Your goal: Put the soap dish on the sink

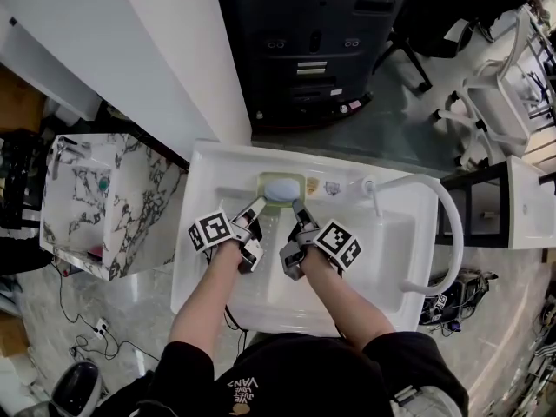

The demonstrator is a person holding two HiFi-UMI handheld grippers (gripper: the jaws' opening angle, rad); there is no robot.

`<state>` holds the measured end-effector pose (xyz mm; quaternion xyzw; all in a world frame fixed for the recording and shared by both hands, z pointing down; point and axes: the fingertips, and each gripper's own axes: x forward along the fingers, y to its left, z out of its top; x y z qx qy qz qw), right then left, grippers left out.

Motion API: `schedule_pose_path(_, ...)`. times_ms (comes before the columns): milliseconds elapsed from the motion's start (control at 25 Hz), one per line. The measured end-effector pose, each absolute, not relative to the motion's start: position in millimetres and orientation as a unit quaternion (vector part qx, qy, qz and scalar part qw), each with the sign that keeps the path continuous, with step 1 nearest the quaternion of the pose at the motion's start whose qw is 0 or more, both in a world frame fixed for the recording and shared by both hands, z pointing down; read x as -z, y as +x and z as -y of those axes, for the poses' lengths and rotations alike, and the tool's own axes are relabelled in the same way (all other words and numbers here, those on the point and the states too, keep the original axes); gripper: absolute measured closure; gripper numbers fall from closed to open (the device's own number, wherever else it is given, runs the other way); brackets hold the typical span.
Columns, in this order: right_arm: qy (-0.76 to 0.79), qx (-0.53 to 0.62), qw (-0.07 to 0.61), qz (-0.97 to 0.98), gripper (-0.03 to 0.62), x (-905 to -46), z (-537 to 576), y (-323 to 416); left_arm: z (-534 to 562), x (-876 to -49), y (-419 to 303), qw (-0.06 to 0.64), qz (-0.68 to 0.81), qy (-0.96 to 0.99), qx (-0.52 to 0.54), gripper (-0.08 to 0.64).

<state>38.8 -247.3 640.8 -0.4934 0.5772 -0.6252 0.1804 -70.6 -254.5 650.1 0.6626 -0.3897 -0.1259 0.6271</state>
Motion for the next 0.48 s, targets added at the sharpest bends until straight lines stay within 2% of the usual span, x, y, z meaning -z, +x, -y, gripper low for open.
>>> schedule_pose_path(480, -0.491, 0.625, 0.191, -0.576, 0.518, -639.0, 253.1, 40.3, 263.3, -648.9, -70.3, 0.626, 0.398, 0.657, 0.133, 0.430)
